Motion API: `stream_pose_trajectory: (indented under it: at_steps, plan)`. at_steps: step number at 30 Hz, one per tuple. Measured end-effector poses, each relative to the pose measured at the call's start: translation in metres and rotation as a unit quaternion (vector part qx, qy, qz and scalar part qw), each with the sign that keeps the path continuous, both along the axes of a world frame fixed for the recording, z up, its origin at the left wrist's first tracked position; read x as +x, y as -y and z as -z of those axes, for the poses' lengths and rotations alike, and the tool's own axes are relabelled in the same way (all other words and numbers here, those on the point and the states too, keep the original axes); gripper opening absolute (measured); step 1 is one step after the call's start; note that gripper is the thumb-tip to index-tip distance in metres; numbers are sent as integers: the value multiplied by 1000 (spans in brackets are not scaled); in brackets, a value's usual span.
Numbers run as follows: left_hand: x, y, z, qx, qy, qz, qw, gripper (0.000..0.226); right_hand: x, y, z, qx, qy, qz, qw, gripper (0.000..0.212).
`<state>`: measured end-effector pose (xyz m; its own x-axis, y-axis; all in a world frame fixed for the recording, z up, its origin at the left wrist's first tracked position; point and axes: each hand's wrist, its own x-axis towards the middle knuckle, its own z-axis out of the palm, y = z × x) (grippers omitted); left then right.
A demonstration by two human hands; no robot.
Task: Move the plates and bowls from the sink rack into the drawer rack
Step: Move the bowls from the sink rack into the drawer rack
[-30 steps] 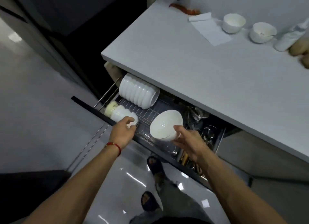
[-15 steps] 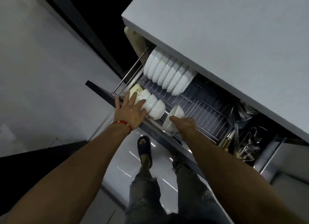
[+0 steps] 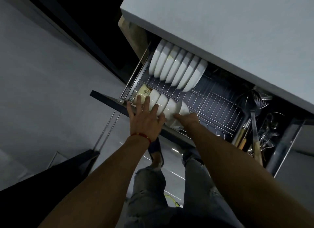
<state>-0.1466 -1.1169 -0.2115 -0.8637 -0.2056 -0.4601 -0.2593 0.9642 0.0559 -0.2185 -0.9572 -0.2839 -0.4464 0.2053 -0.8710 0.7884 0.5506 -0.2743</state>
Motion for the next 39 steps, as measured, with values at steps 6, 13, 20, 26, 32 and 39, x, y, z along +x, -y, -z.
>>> stream_pose_trajectory:
  at_steps: [6, 13, 20, 26, 32, 39]
  plan:
    - [0, 4, 0, 39, 18, -6, 999, 57, 18, -25, -36, -117, 15, 85, 989, 30]
    - [-3, 4, -17, 36, 64, -2, 997, 62, 58, -88, -109, -137, -130, 142, 972, 7]
    - [-3, -75, -89, 290, -19, -22, 956, 52, 110, -168, -175, -200, -232, 252, 918, 13]
    - [8, -263, -179, 501, -24, 36, 864, 37, 159, -274, -231, -265, -335, 363, 828, 18]
    - [58, -472, -229, 631, 96, 27, 769, 25, 228, -441, -276, -259, -410, 443, 754, 22]
    - [106, -650, -261, 631, 135, 137, 751, 23, 303, -604, -295, -176, -454, 559, 671, 24]
